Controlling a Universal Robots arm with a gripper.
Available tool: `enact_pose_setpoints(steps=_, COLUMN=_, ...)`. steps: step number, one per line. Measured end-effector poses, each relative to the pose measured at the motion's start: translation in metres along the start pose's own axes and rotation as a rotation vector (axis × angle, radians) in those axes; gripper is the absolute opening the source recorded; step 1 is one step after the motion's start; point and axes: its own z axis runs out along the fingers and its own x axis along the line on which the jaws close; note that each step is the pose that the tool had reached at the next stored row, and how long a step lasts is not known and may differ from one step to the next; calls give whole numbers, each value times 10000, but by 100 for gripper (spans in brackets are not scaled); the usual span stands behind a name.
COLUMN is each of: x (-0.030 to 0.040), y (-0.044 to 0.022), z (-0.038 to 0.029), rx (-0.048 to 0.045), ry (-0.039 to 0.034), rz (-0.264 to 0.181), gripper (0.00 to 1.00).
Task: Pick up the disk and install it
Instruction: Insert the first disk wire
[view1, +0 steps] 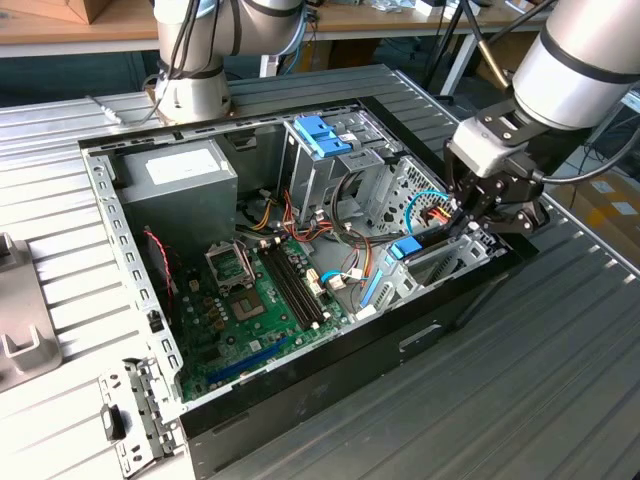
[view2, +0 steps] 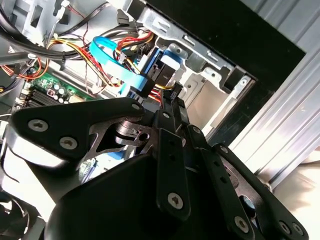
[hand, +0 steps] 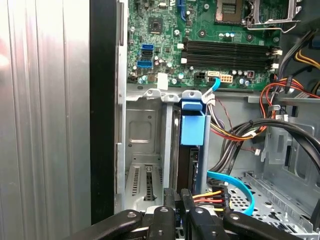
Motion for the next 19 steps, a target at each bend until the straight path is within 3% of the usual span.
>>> enact_pose_setpoints(steps=3, x=-3, y=13, z=8, rx=22, ry=49, rz=378, gripper=17)
enact_pose_setpoints(steps=19, x=-8, y=17, z=39, rx=23, ry=49, rz=390, gripper=17)
